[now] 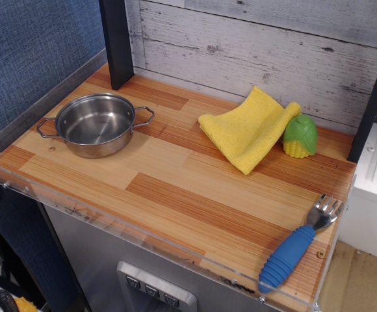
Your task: Move the pan to the right side of the table
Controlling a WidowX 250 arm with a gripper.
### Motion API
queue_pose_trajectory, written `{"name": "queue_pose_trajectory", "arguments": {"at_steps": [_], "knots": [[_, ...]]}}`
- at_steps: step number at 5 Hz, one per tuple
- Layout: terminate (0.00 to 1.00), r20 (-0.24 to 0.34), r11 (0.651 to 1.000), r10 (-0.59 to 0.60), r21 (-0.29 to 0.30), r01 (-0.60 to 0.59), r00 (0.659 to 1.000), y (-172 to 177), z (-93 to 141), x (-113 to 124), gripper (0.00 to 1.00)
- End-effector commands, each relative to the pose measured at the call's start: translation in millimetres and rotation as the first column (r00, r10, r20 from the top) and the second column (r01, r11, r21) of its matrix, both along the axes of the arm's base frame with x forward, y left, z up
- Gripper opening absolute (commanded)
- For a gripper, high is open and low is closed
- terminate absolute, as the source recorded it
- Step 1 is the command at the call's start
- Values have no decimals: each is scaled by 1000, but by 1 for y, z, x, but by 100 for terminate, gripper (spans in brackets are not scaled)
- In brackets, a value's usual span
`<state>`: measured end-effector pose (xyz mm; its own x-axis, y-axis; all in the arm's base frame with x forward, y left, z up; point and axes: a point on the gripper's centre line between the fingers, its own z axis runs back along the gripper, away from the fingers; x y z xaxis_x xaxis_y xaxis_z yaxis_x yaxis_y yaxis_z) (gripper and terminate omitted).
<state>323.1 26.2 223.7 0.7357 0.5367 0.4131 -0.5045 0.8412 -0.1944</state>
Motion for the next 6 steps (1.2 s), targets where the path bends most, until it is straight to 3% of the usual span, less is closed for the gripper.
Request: {"name": "queue_pose_trajectory", "arguments": {"at_steps": [1,2,3,4,5,6], "knots": [[0,0,1000,0,0,0,1000,0,0,0,100],[0,45,955,-247,178,236,968,33,9,-13,100],[0,65,855,-479,260,449,875,60,11,-19,100],[0,57,776,-595,300,555,802,81,11,-22,100],[0,5,692,-694,279,665,720,88,-4,-26,100],[0,-44,645,-733,270,715,678,89,-21,-29,100]]}}
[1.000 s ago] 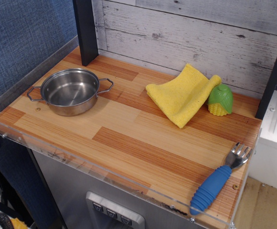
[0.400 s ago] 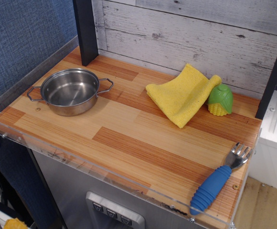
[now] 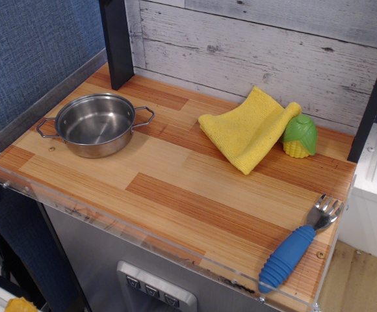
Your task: Move the pan to the right side of the table
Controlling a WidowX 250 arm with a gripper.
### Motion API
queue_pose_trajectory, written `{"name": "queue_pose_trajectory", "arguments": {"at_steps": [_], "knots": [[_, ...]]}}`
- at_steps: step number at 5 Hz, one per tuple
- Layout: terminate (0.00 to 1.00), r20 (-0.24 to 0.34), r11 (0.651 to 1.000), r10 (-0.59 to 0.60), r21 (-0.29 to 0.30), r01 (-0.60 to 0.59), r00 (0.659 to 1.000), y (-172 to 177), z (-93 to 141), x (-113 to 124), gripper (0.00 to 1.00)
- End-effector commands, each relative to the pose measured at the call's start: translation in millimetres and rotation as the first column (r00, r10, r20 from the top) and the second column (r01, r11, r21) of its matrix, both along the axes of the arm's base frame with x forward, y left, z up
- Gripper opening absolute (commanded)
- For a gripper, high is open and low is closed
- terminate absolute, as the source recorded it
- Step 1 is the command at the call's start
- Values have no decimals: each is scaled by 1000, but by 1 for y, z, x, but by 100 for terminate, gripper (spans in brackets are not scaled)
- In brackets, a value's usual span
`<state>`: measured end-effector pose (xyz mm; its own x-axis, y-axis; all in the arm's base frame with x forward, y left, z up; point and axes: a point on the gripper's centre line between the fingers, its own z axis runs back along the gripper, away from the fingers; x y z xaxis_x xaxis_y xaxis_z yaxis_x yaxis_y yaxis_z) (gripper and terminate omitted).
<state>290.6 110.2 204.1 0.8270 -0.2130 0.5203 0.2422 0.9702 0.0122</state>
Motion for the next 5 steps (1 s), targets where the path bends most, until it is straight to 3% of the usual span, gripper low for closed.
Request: {"name": "queue_pose_trajectory", "arguments": {"at_steps": [1,3,5], "knots": [[0,-32,989,-115,91,118,993,6,-19,3,100],[0,-112,956,-208,186,227,972,20,-63,-2,100],[0,-169,940,-257,186,287,952,21,-102,-2,100]]}}
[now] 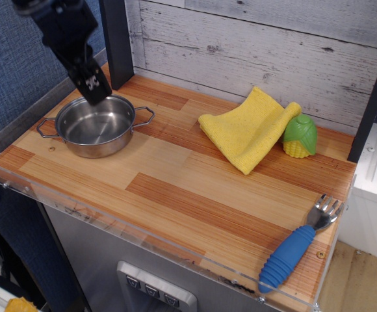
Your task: Move the pan to the right side of the table
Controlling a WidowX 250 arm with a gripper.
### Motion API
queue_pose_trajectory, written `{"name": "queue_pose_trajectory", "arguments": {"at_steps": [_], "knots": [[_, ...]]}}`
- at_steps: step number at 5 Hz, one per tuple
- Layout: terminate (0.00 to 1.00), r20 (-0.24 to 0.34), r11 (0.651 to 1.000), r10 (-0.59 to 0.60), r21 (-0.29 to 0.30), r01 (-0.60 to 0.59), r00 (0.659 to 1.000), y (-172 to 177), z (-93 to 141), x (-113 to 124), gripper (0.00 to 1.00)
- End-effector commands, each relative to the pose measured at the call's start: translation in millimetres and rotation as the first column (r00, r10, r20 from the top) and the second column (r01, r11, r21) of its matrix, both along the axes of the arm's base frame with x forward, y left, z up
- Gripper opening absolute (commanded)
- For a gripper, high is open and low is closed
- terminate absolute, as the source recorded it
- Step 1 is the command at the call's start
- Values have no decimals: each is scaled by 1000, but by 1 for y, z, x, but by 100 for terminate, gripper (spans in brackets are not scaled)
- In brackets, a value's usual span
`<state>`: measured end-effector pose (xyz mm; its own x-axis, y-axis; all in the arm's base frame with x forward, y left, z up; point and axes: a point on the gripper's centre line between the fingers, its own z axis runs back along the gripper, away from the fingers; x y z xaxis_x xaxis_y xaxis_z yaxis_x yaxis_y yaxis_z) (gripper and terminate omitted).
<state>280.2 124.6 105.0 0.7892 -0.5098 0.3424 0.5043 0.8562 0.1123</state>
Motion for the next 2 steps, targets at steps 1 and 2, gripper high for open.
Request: {"name": "queue_pose_trajectory", "arguments": {"at_steps": [1,2], "knots": [[0,-41,998,-26,57,28,999,1,-20,12,100],[0,-82,996,-47,71,53,996,-6,-37,14,100]]}}
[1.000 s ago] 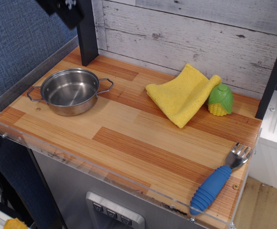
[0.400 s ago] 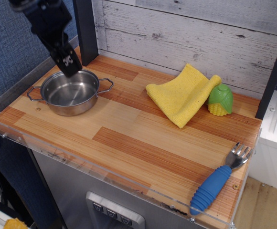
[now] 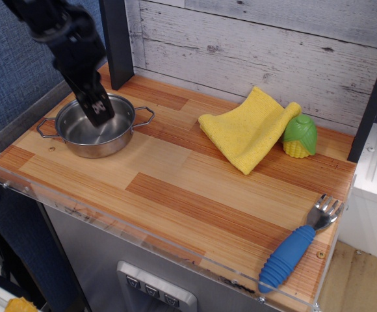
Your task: Move the pan to the right side of the table
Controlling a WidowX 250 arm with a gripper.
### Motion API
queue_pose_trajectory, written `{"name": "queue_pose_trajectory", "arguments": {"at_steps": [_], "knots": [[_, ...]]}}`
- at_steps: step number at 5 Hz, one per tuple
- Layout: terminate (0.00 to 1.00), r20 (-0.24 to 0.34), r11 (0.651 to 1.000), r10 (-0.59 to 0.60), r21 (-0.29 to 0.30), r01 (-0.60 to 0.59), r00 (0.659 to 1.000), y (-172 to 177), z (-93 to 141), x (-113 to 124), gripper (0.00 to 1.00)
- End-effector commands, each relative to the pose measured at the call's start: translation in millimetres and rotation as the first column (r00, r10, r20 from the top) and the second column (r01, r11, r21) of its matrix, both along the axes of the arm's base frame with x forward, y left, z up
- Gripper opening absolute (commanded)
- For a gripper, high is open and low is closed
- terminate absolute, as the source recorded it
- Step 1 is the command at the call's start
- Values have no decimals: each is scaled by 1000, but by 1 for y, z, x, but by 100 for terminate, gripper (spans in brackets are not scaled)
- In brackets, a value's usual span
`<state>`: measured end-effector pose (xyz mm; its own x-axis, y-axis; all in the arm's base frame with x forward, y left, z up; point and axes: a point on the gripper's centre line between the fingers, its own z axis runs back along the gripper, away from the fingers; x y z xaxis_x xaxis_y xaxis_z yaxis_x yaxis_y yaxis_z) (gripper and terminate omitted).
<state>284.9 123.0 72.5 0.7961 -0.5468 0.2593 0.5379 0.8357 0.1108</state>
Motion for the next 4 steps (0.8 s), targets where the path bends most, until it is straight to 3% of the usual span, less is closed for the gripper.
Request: {"name": "queue_pose_trajectory", "arguments": {"at_steps": [1,2,4], "knots": [[0,-50,997,-55,50,57,997,-6,-21,7,100],[0,-79,996,-66,62,71,995,-6,-33,5,100],[0,-101,997,23,70,-16,995,1,-42,4,100]]}}
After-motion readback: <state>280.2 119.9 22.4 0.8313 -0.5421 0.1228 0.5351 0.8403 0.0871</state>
